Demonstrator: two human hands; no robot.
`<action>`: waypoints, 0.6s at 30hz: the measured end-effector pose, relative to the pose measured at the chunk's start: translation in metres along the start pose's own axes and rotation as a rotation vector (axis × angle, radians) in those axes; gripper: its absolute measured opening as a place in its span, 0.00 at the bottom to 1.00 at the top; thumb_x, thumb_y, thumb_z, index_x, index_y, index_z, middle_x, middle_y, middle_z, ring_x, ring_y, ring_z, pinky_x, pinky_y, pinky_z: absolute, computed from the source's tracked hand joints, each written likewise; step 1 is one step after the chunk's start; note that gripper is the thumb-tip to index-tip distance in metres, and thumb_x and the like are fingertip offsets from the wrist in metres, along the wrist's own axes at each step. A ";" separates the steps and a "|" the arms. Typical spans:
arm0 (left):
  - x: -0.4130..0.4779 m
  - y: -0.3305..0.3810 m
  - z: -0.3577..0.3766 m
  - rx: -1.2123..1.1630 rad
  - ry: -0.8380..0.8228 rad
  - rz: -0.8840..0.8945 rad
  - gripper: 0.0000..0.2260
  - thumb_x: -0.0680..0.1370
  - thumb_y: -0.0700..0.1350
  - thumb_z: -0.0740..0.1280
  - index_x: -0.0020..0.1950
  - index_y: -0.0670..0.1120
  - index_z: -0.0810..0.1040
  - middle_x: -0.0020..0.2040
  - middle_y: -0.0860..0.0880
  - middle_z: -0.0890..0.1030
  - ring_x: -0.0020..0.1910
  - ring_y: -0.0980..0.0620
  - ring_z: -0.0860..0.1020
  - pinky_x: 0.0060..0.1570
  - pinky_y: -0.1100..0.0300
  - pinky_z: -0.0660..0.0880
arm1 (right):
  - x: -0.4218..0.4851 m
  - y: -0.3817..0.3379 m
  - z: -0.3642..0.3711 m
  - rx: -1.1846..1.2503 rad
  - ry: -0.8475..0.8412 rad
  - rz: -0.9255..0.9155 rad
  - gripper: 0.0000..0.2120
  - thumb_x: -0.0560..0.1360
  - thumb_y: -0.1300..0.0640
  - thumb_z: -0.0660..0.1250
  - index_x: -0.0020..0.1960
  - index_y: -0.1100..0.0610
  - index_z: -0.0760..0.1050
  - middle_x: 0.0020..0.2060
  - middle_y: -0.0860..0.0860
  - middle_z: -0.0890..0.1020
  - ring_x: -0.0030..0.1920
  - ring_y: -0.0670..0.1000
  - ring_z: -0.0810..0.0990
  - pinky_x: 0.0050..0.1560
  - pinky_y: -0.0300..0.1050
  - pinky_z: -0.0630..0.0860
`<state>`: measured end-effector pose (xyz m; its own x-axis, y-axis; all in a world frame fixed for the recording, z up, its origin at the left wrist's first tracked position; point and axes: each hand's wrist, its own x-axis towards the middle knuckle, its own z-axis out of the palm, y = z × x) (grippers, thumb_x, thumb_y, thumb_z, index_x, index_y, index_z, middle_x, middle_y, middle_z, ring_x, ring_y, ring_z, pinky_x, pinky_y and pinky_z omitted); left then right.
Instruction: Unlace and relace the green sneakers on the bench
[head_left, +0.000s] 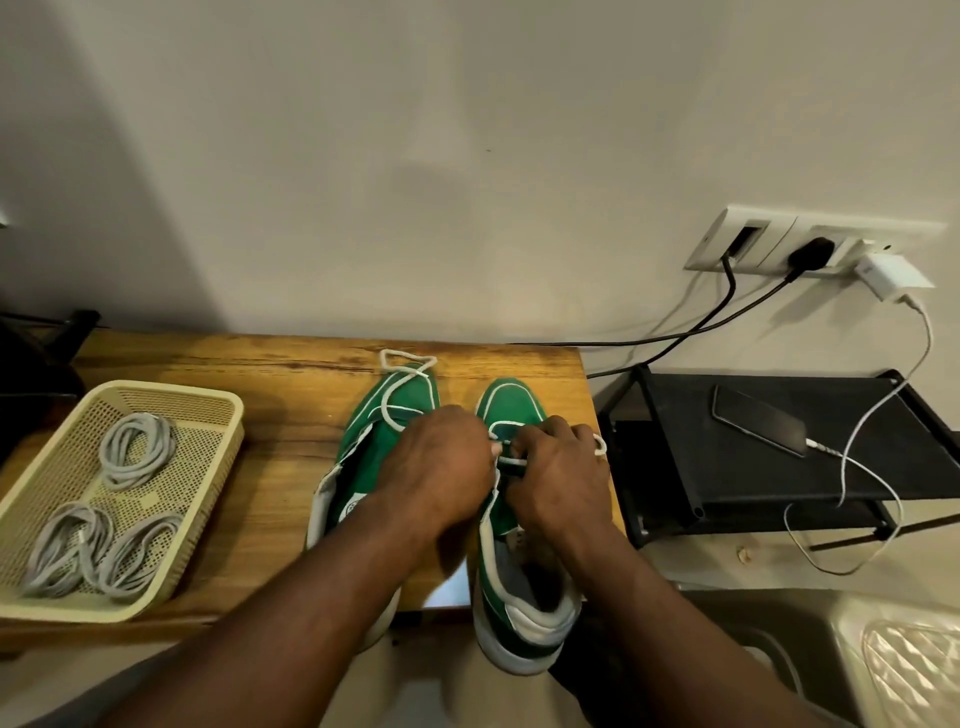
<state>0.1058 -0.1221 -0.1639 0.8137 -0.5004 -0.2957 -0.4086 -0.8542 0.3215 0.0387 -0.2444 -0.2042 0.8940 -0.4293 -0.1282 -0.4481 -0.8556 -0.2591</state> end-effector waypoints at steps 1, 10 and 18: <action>-0.001 0.003 -0.010 -0.164 0.046 -0.026 0.11 0.84 0.48 0.66 0.49 0.45 0.85 0.40 0.49 0.79 0.38 0.52 0.77 0.42 0.56 0.72 | 0.000 0.000 0.001 -0.007 -0.006 -0.001 0.20 0.74 0.52 0.72 0.66 0.48 0.77 0.65 0.49 0.75 0.67 0.56 0.68 0.64 0.59 0.72; -0.010 -0.022 -0.088 -1.910 0.258 0.305 0.14 0.79 0.42 0.67 0.33 0.46 0.75 0.40 0.46 0.77 0.42 0.49 0.77 0.50 0.56 0.76 | 0.000 0.000 -0.002 -0.011 0.005 -0.017 0.15 0.75 0.52 0.71 0.61 0.50 0.79 0.62 0.50 0.76 0.65 0.56 0.70 0.66 0.57 0.71; -0.006 -0.016 -0.044 -0.567 0.155 -0.077 0.15 0.81 0.57 0.70 0.57 0.48 0.75 0.41 0.53 0.77 0.34 0.54 0.76 0.34 0.58 0.70 | 0.001 0.000 0.000 -0.014 0.009 -0.017 0.17 0.74 0.49 0.71 0.62 0.49 0.79 0.62 0.49 0.77 0.64 0.55 0.70 0.65 0.56 0.72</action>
<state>0.1255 -0.0992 -0.1275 0.9005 -0.3771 -0.2166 -0.0957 -0.6576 0.7472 0.0397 -0.2452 -0.2042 0.9013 -0.4176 -0.1152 -0.4332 -0.8665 -0.2482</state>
